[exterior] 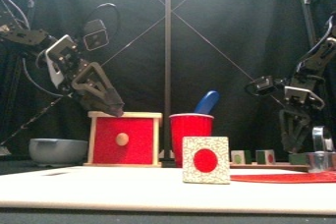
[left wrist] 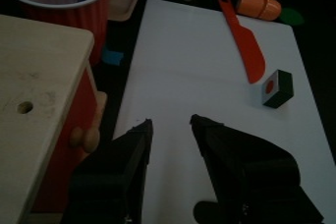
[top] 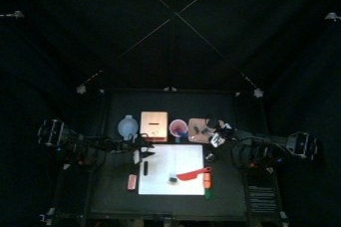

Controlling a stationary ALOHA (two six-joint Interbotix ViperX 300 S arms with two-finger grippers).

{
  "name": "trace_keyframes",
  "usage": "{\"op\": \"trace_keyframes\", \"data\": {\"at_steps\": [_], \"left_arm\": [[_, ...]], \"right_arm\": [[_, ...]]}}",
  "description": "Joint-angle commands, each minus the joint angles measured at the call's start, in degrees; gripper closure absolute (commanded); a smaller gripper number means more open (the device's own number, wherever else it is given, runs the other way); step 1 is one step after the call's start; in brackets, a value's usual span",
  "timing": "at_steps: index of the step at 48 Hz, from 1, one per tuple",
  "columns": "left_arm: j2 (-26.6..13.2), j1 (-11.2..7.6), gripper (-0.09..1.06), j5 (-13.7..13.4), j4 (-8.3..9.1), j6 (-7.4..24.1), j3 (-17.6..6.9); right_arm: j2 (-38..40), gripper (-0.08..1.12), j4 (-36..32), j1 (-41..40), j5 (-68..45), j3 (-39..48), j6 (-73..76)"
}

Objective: Place sushi on board then cut the sushi with the knife then place the pieces on the plate
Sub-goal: Place the 4 sushi pieces on the plate

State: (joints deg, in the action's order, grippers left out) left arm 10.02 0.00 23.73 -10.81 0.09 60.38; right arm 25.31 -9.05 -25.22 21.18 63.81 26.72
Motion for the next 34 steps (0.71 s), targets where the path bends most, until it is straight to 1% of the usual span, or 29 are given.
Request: {"op": "trace_keyframes", "data": {"at_steps": [1,9,16,20,26,34], "left_arm": [[0.18,0.00,0.20,0.26,0.00,-0.09,-1.05],[0.18,0.00,0.20,0.26,0.00,-0.09,-1.05],[0.18,0.00,0.20,0.35,0.00,-0.09,-1.14],[0.18,0.00,0.20,0.26,0.00,-0.18,-1.14],[0.09,-0.09,0.20,0.35,-0.09,-0.09,-1.23],[0.18,-0.26,0.20,0.26,-0.18,-0.09,-1.32]], "right_arm": [[2.90,0.17,2.81,5.01,-0.97,-2.37,-0.09],[2.64,0.17,5.27,17.58,-5.27,-6.33,0.09],[-0.53,0.17,6.94,26.37,-8.88,-10.63,0.09],[-3.43,0.17,7.65,29.36,-10.37,-12.66,0.09],[-10.28,0.17,9.40,32.78,-12.39,-16.52,0.00],[-18.37,0.17,8.70,37.09,-14.41,-22.76,-0.09]]}}
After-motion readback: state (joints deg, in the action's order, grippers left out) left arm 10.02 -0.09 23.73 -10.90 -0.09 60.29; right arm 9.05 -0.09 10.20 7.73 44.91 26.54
